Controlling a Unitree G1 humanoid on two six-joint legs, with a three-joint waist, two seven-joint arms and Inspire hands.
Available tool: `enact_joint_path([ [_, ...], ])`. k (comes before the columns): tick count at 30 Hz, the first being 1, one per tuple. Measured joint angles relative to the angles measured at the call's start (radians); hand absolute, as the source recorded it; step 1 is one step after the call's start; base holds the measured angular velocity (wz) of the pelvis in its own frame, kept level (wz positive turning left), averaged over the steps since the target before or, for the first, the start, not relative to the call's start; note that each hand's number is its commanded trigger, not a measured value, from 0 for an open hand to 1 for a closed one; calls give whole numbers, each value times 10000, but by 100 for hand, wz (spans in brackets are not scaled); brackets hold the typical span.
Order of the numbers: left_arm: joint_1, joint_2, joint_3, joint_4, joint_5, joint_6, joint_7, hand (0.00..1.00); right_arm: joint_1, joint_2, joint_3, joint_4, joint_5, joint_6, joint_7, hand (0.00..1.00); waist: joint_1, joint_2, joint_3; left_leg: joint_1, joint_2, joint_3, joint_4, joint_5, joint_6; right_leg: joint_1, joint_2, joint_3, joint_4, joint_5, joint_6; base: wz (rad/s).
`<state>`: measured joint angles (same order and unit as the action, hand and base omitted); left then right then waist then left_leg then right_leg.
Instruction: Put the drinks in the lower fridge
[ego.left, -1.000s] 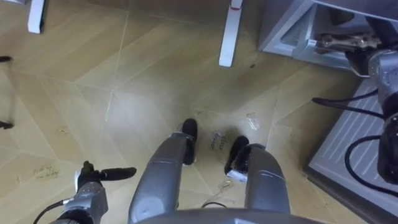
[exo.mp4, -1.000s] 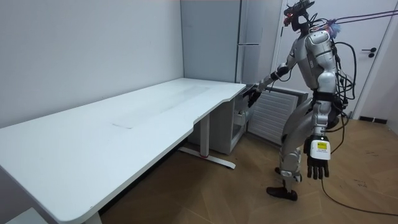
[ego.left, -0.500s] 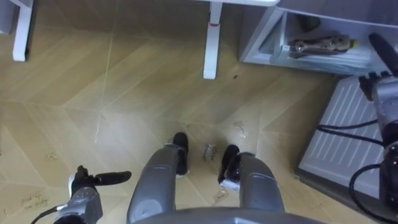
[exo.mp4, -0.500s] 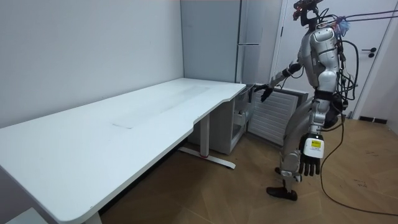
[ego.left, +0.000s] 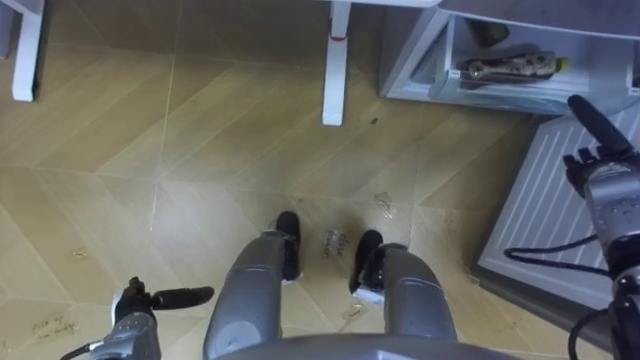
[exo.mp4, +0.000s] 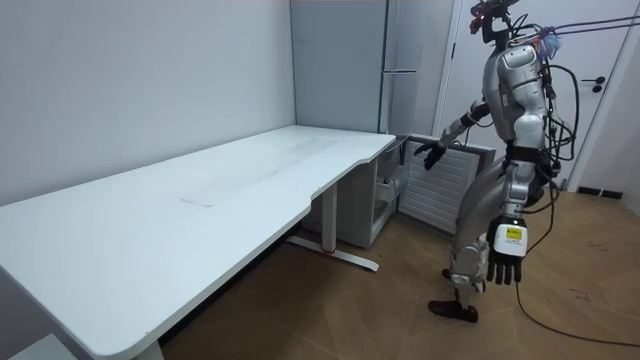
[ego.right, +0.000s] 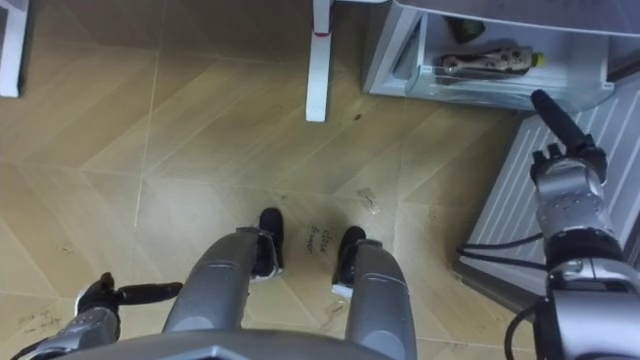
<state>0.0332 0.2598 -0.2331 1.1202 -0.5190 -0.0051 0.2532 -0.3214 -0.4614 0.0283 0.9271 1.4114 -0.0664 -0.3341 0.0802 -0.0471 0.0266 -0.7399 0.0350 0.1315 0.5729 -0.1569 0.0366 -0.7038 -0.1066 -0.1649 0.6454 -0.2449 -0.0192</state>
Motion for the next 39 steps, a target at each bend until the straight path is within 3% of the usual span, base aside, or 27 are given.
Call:
enact_joint_path([
  [4,-9,10,-667,-29,-12,96,8,0,-58,175,280,158,527,27,100,0,117,72,16,-500,43,9,654,-278,24,-490,-22,110,621,-217,21,-2],
  [6,-28,-3,-671,-96,-31,133,35,0,-236,260,280,255,732,41,97,0,103,99,30,-838,22,11,1015,-399,39,-844,-106,151,1052,-398,18,4],
  [13,-91,-17,-661,-302,-311,284,321,0,-1869,246,-203,904,1257,157,-108,0,86,325,136,-2526,33,35,2702,-943,56,-2613,-356,288,2881,-1018,-47,2],
  [21,-87,143,-663,-934,-362,227,585,0,-2728,-79,-524,997,1745,127,123,0,93,469,141,-4393,-167,-28,4182,-1281,103,-4495,-861,283,4687,-1665,-165,16],
  [25,-93,170,-655,-990,-363,197,588,0,-3157,-157,-535,817,1793,125,212,0,81,486,139,-5128,-212,14,5005,-1534,157,-5273,-976,517,5591,-1962,-187,4],
  [31,-92,168,-632,-996,-255,184,577,0,-3534,-158,-829,369,1979,107,-32,0,-8,482,140,-5452,-328,50,5845,-1943,159,-5645,-1206,716,6547,-2456,-146,7],
  [39,32,208,-630,-1216,99,47,557,0,-3627,-168,-929,303,1982,99,-31,0,-55,494,132,-5493,-307,201,6063,-2050,284,-5774,-1269,835,6769,-2503,-57,-2],
])
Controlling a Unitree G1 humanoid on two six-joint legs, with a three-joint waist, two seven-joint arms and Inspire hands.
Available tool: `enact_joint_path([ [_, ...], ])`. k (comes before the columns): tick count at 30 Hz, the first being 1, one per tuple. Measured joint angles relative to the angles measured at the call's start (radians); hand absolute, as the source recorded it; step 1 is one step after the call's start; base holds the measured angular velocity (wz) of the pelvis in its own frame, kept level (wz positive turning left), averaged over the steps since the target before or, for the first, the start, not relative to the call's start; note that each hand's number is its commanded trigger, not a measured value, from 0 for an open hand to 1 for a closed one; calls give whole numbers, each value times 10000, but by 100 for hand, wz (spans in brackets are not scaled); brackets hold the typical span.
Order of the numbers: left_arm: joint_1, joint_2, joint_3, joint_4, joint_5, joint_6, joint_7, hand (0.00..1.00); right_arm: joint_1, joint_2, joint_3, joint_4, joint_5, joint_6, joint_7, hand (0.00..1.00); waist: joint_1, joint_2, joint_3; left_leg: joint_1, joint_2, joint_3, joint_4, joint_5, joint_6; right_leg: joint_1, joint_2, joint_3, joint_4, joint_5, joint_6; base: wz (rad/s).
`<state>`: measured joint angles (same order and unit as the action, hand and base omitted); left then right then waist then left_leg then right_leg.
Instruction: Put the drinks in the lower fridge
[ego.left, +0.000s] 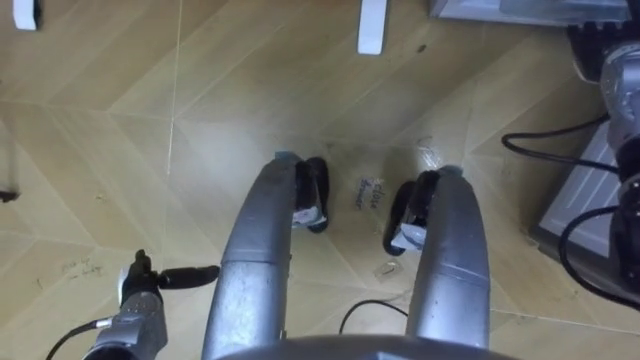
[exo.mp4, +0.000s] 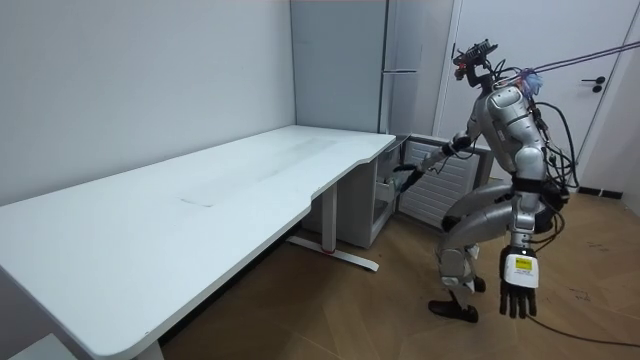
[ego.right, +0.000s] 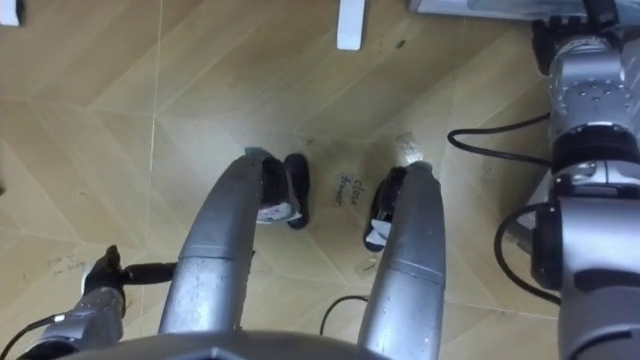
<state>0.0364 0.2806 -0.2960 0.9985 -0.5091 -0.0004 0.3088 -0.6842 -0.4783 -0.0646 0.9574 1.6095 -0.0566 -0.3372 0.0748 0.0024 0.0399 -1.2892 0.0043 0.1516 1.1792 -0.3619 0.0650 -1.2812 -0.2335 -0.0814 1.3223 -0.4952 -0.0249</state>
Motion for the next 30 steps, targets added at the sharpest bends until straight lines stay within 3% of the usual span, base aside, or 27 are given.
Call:
enact_joint_path([
  [8,232,180,73,-392,-20,-70,-78,0,-19,1,41,-23,4,61,-101,0,46,-5,-4,477,53,21,-420,96,-27,422,82,-50,-416,111,-77,-4],
  [11,427,257,98,-381,-76,-264,-78,0,-31,1,39,-24,68,58,-215,0,48,-18,-8,844,55,35,-852,225,-73,759,89,-124,-822,231,-138,-1],
  [17,885,552,120,-370,-491,-523,-146,0,-31,7,44,87,79,117,-556,0,45,-24,-5,1430,84,-191,-1537,365,-206,1582,107,-566,-1625,333,-219,4],
  [19,1183,799,322,-480,-462,-531,-180,0,-132,-7,44,-55,76,125,-681,0,65,-136,-17,1653,191,-242,-1870,447,-241,1835,157,-621,-1964,394,-239,0],
  [22,1540,989,642,-709,-460,-529,-189,0,-355,-142,212,-70,88,133,-766,0,89,-140,-18,1911,155,-423,-2121,506,-322,2212,221,-805,-2297,433,-246,5],
  [30,1751,1021,981,-863,-392,-402,-398,0,-362,-436,431,-71,173,3,-528,0,448,-148,-11,2426,-4,-716,-2277,530,-371,2960,76,-1251,-2514,360,-267,8],
])
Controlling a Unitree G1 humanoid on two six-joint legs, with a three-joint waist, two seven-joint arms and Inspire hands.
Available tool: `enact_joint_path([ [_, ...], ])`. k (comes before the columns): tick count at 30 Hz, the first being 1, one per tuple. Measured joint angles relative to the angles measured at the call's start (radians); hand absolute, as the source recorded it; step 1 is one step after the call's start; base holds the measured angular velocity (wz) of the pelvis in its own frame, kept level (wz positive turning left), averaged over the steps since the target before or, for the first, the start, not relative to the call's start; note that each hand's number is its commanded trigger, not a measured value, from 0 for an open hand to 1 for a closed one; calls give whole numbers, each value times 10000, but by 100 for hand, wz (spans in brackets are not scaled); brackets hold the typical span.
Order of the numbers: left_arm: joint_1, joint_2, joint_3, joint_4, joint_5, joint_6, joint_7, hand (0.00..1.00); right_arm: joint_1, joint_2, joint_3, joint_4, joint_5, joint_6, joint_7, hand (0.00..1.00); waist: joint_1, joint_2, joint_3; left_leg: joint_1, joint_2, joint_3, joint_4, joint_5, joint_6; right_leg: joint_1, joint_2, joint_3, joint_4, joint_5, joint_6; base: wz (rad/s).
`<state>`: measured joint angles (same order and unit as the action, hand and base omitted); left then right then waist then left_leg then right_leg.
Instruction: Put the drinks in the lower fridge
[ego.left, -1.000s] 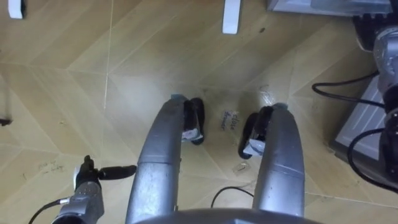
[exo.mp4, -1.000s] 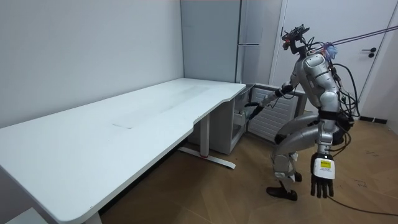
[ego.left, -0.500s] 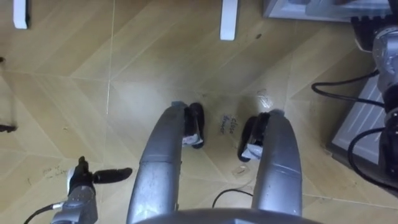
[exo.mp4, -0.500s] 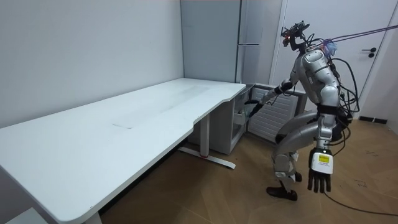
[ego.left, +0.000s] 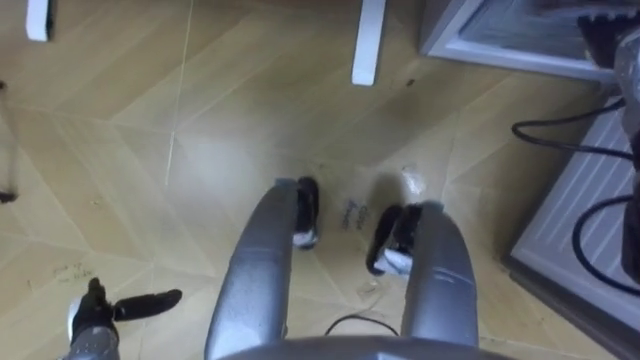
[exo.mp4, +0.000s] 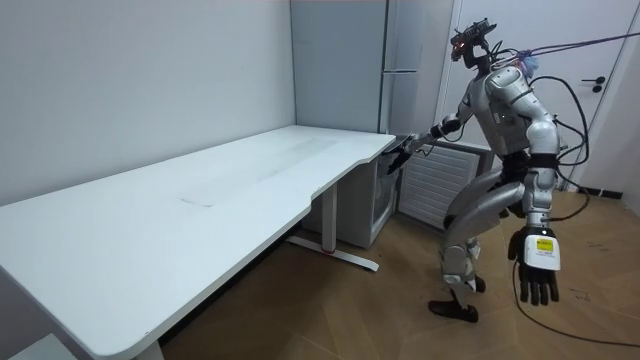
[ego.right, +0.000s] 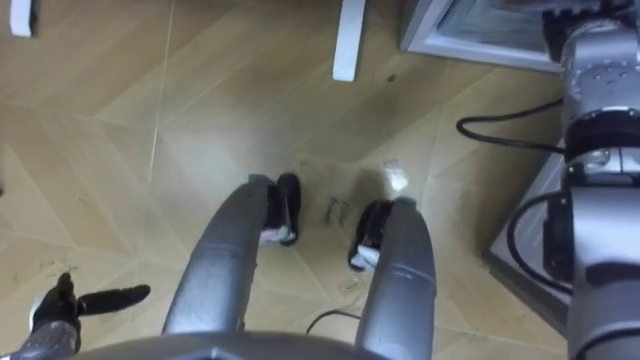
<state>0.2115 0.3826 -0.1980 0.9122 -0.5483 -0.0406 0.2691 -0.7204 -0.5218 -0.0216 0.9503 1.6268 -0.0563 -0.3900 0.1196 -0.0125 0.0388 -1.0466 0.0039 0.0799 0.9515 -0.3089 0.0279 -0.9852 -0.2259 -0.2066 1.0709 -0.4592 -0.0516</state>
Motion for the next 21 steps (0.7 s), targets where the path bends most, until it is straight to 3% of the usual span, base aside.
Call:
enact_joint_path([
  [9,374,57,-30,-196,-83,212,-179,0,-1,8,7,195,83,-382,257,0,340,-7,17,107,-160,-112,-399,461,-148,87,-159,-204,-12,47,-137,11],
  [14,425,57,-73,-320,-80,368,-194,0,0,117,274,412,53,-386,590,0,607,52,66,104,-157,-590,-554,674,-432,330,-133,-736,-151,36,-447,17],
  [21,470,65,-82,-332,-92,367,-193,0,23,140,420,594,43,-593,764,0,760,146,130,58,-171,-913,-686,832,-667,432,-165,-1123,-194,-46,-661,11],
])
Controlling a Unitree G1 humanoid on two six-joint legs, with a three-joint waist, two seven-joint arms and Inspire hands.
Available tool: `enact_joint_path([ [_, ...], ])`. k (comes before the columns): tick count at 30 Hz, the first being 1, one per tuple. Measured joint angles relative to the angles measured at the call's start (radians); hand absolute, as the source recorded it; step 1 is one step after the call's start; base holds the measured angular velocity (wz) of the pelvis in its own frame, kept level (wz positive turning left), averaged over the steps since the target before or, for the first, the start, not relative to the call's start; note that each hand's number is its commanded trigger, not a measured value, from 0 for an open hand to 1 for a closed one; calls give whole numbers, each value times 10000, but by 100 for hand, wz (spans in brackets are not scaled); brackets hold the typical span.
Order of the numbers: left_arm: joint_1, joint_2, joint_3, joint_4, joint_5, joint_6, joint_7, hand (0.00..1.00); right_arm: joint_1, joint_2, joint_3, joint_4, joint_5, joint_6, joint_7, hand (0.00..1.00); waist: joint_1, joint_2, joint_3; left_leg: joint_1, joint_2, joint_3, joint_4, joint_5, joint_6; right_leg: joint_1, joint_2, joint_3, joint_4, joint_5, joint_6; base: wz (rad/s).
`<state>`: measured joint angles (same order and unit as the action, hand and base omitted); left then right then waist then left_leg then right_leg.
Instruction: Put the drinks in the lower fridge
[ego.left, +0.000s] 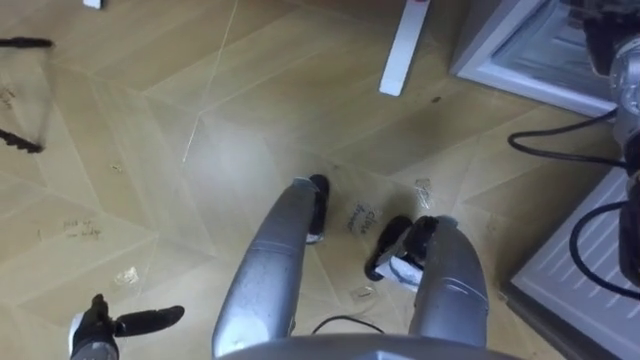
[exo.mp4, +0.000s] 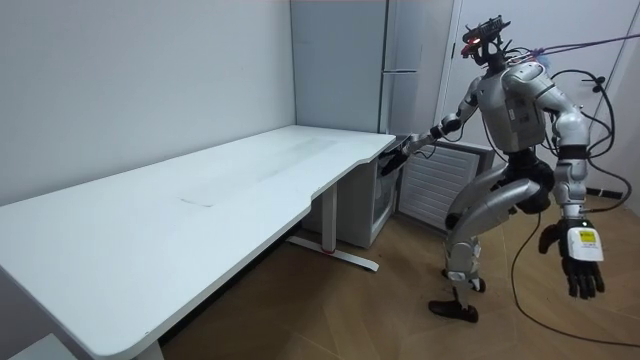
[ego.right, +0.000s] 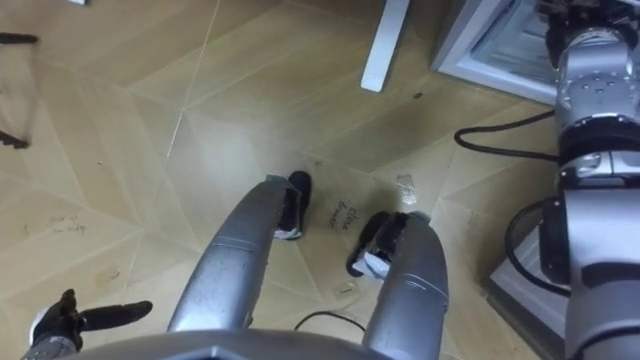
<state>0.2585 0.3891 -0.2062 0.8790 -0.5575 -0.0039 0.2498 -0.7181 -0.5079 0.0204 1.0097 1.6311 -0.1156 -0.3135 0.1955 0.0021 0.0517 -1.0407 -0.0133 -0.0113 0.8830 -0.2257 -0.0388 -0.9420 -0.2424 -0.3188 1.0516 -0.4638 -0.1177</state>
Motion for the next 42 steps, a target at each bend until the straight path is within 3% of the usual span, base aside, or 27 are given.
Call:
enact_joint_path([
  [15,123,12,-54,-381,-5,3,-15,0,925,-27,-38,23,-224,-145,1562,0,27,107,-18,-10,15,-192,-167,128,-97,191,21,-347,-225,76,-134,4],
  [21,166,42,-409,-332,-8,93,-294,0,1142,-29,-6,794,-480,157,2312,0,31,114,-22,422,6,-172,-228,84,-1,698,42,-381,-383,12,-2,4],
  [26,193,54,-386,-286,-17,110,-659,0,1949,-5,139,807,-1486,521,2776,0,-6,67,-19,927,48,-194,-354,-41,6,1258,168,-397,-708,14,98,-3],
  [29,110,53,-388,-112,-6,105,-688,0,2357,28,386,821,-2009,538,2793,0,-64,12,-23,1316,65,-188,-557,-51,22,1659,242,-405,-997,70,173,-2],
  [33,-351,-83,-235,741,235,17,-859,0,3086,270,456,809,-3491,498,2840,0,-229,3,-26,2246,223,-184,-1061,-72,49,2714,547,-485,-1868,283,340,-4],
  [37,-692,-366,98,1287,265,-11,-830,0,4269,916,458,353,-5775,500,2666,0,-492,-15,-127,3320,386,-129,-1731,-95,75,3859,920,-461,-2956,620,508,-13],
  [40,-1024,-690,83,1573,201,-167,-794,0,4842,1296,746,341,-7148,464,2639,0,-738,16,-194,4264,398,46,-2489,29,139,4710,1020,-382,-3799,950,620,-16],
  [42,-1130,-862,75,1854,203,-334,-807,0,5462,1560,967,351,-7946,427,2622,0,-825,-47,-283,5033,350,220,-3141,163,196,5356,1056,-247,-4371,1109,748,-14],
])
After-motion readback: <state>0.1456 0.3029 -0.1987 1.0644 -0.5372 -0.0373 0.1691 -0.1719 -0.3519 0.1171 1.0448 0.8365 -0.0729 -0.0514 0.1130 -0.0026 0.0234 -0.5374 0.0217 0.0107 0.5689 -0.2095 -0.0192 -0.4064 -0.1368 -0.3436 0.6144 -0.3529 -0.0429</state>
